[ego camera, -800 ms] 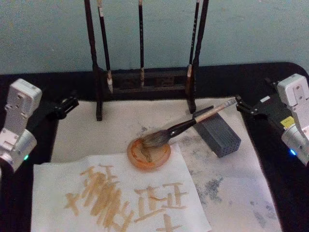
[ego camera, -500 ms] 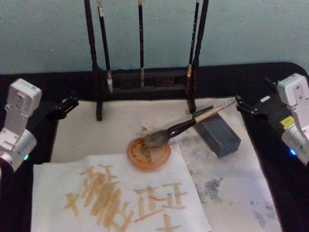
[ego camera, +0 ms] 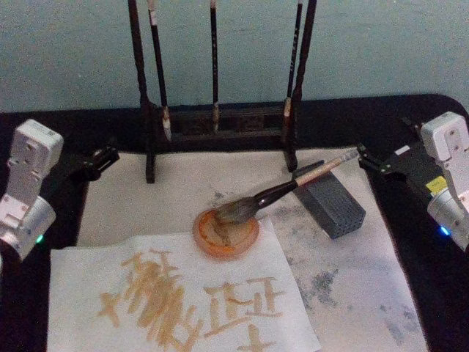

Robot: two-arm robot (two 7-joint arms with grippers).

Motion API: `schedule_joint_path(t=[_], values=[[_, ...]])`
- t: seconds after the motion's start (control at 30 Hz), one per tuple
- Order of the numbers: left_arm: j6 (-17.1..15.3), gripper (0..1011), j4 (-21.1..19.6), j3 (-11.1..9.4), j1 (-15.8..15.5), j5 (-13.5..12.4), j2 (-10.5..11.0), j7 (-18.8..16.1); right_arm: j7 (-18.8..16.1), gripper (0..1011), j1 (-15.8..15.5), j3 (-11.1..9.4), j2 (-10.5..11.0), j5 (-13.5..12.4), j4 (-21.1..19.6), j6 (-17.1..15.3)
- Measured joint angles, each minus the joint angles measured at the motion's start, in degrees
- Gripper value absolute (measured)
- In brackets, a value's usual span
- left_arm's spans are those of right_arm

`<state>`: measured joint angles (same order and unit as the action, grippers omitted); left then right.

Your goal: Pick up the brush from the inkstone, write on the paper, then place the brush back to its original position.

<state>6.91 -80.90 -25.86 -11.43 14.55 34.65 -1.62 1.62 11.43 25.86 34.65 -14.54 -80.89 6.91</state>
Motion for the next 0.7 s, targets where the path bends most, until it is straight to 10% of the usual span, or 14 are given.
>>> schedule_joint_path(t=[0.7], values=[[0.0, 1002, 0.0, 0.0, 0.0, 0.0, 0.0, 0.0, -2.2, 1001, -0.5, -1.3, -1.0, -1.7, 0.4, 0.4]])
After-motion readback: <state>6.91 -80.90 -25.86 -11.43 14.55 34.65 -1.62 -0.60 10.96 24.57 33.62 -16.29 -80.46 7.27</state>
